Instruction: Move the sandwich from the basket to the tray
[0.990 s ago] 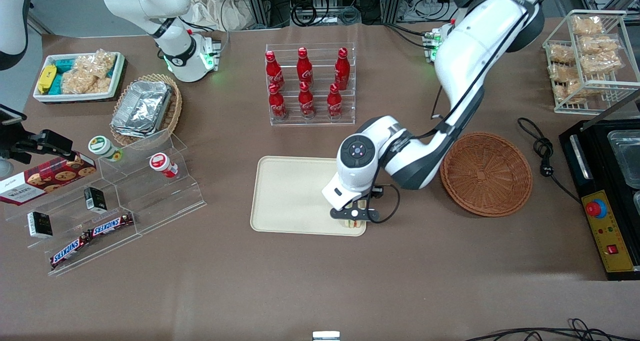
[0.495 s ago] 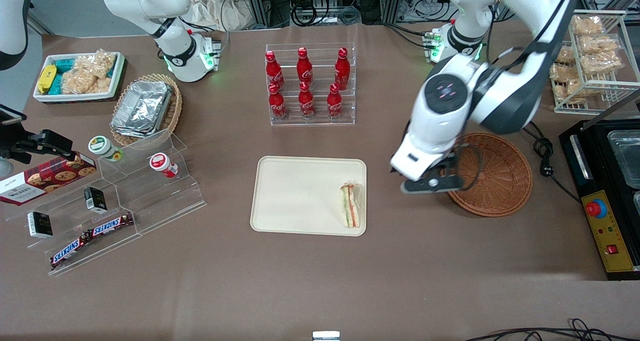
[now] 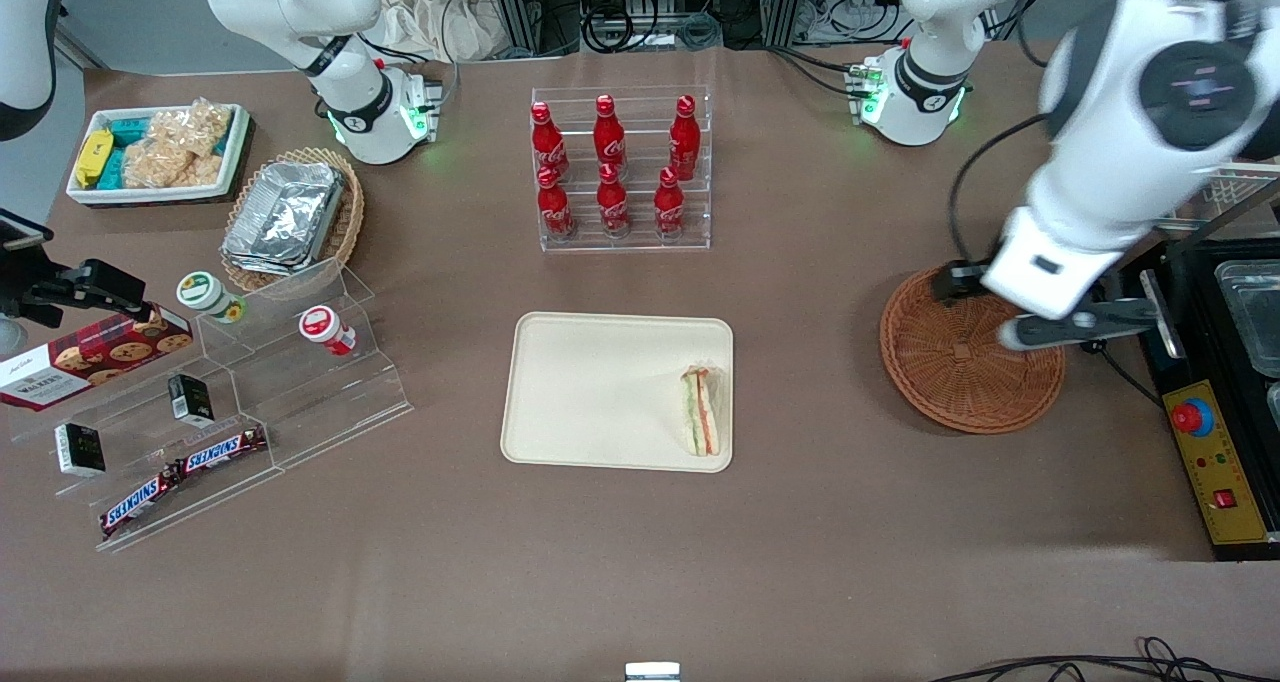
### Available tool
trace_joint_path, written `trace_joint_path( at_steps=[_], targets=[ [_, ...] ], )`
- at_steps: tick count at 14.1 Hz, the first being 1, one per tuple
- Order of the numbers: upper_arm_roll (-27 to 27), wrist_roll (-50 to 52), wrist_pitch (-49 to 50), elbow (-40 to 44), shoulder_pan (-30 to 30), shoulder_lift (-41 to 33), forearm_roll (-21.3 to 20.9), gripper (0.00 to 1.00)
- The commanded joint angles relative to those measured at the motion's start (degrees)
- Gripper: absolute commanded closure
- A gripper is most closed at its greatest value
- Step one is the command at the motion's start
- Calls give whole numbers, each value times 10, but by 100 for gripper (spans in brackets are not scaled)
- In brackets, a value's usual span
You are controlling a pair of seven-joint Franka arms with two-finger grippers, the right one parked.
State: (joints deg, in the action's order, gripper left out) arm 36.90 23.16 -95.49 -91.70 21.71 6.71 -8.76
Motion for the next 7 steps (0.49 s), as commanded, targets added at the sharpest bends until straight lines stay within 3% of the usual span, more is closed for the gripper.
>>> trace_joint_path(
  at_steps=[1, 7],
  targets=[
    [5, -29, 36, 50, 37, 19, 2, 0],
    [3, -99, 28, 58, 82, 46, 2, 0]
  ],
)
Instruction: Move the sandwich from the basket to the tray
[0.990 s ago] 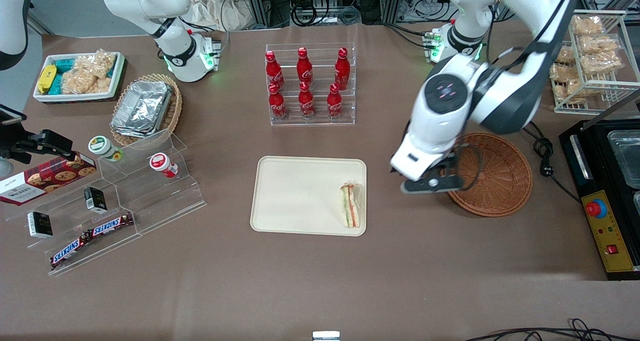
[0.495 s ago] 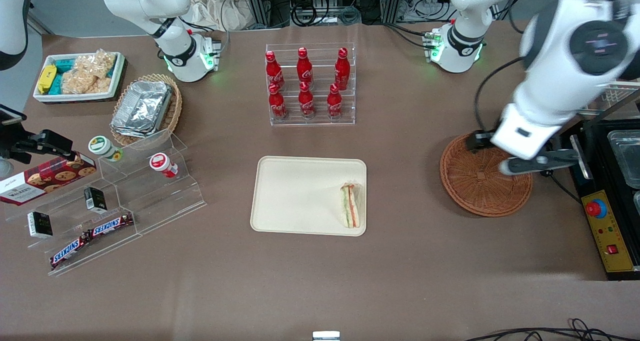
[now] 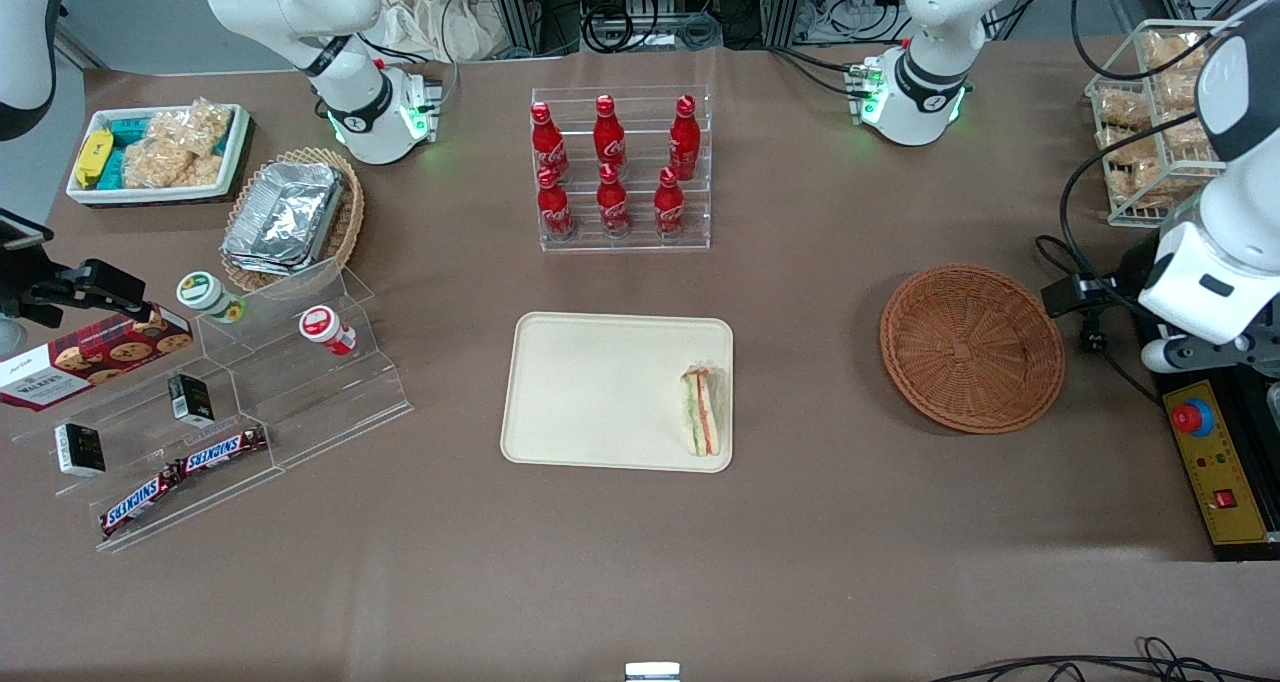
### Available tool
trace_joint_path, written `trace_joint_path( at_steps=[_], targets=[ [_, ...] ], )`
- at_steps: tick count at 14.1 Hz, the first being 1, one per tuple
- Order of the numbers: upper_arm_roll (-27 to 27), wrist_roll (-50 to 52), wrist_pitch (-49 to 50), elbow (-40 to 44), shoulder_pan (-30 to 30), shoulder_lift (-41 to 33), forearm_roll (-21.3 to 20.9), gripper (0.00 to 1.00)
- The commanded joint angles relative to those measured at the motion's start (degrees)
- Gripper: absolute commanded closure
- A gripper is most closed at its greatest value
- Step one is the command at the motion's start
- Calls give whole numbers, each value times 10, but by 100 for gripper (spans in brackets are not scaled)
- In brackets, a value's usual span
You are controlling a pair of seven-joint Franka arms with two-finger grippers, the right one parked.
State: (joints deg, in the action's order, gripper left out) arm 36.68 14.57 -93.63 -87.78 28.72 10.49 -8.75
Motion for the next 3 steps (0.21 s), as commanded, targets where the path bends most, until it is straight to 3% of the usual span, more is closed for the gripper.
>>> trace_joint_path(
  at_steps=[1, 3],
  targets=[
    [5, -26, 11, 17, 22, 9, 5, 0],
    [-1, -58, 14, 16, 36, 9, 9, 0]
  ],
)
